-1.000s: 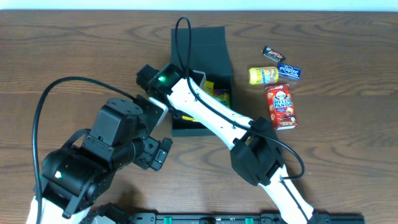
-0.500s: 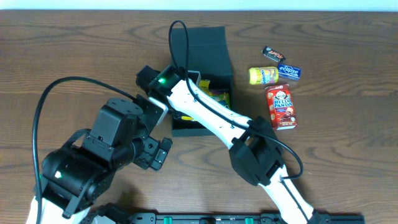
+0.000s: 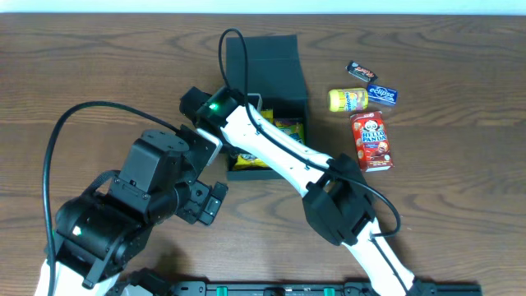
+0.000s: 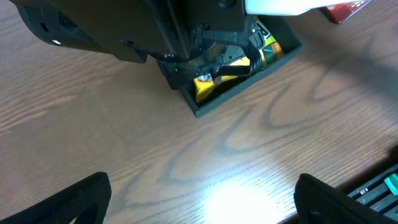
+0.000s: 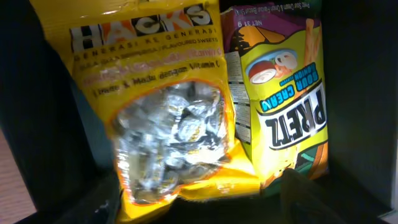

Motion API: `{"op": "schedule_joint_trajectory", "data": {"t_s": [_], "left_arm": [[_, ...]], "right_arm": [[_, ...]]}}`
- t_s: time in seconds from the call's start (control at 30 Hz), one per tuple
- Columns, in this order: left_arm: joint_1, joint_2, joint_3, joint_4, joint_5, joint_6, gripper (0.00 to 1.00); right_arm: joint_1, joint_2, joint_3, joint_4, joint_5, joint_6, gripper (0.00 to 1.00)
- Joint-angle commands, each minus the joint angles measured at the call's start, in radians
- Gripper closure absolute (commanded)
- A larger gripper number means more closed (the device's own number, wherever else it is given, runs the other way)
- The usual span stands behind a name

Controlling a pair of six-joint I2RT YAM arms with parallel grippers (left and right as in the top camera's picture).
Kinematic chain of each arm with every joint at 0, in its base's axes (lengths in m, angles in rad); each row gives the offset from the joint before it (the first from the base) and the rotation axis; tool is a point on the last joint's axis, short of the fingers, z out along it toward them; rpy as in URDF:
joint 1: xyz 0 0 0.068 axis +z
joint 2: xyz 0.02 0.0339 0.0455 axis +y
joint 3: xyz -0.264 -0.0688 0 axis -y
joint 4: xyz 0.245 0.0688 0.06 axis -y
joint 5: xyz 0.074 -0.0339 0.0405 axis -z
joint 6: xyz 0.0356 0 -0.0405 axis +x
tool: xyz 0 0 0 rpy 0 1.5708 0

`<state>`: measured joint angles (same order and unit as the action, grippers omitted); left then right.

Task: Pack container
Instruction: 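Carry the Hacks bag into the black box beside the Pretz and release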

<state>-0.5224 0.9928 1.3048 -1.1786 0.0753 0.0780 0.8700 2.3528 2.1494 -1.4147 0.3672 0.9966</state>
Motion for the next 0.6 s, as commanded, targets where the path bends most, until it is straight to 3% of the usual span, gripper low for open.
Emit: {"op": "schedule_joint_trajectory", "data": {"t_s": [0.0, 0.2, 0.23, 0.27, 0.3, 0.37, 0.57], "left_arm": [[0.003, 0.000, 0.013, -0.003, 0.003, -0.007, 0.05], [0.003, 0.000, 0.013, -0.003, 0.003, -0.007, 0.05], [0.003, 0.000, 0.013, -0.003, 0.003, -0.007, 0.05], [0.003, 0.000, 0.013, -0.003, 0.003, -0.007, 0.05], [0.003, 0.000, 0.013, -0.003, 0.003, -0.007, 0.05], [0.003, 0.000, 0.013, -0.003, 0.003, -0.007, 0.05], [0.003, 0.000, 0.013, -0.003, 0.003, -0.007, 0.05]], "right_arm": [[0.005, -0.037, -0.003, 0.001, 0.024, -0.050, 0.22], [-0.003, -0.090, -0.003, 0.001, 0.030, -0.082, 0.23], [-0.008, -0.102, -0.003, 0.000, 0.035, -0.094, 0.27], [-0.014, -0.118, -0.003, -0.002, 0.041, -0.105, 0.42], [-0.025, -0.134, -0.003, -0.007, 0.049, -0.109, 0.63], [-0.052, -0.166, -0.003, -0.010, 0.056, -0.129, 0.89], [-0.203, -0.221, -0.003, -0.009, 0.055, -0.192, 0.89]]}}
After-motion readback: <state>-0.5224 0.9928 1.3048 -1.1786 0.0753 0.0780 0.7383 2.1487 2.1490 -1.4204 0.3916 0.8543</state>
